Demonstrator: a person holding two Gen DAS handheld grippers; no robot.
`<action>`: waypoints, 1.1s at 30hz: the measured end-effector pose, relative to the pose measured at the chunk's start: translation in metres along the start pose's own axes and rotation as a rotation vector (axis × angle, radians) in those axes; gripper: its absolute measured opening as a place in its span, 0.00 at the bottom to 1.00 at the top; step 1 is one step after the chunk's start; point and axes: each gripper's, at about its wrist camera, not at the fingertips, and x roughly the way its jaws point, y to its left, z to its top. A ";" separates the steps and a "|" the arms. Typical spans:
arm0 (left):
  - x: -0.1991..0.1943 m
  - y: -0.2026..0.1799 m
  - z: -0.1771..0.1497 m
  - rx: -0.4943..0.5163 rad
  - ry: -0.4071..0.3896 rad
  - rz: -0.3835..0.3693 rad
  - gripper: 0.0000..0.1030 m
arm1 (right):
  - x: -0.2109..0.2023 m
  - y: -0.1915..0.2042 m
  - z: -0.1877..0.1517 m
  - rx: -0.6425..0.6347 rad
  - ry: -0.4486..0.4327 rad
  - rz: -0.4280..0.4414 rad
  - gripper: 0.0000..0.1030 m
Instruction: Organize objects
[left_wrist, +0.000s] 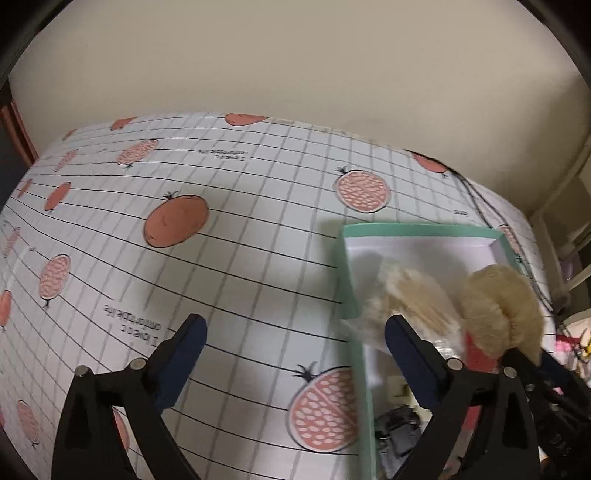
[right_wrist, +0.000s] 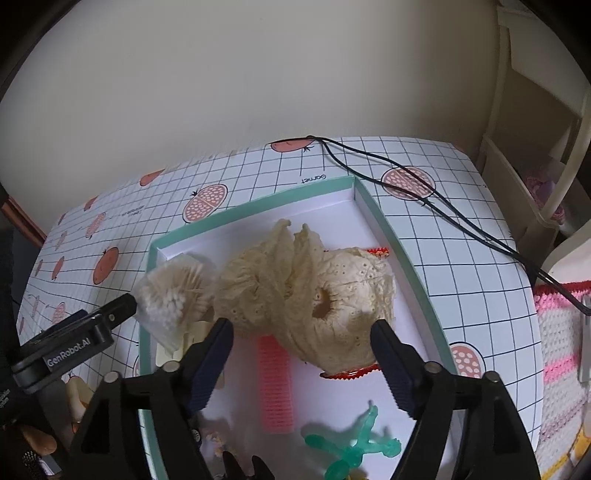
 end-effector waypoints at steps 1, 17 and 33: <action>0.001 0.002 0.000 -0.007 0.004 -0.002 0.95 | 0.000 0.000 0.000 -0.001 -0.001 0.001 0.84; 0.001 0.034 0.000 -0.093 -0.016 0.020 1.00 | -0.003 0.001 -0.002 -0.007 -0.025 -0.017 1.00; -0.047 0.043 -0.028 0.001 -0.125 0.065 1.00 | -0.046 0.016 -0.027 -0.032 -0.051 -0.060 1.00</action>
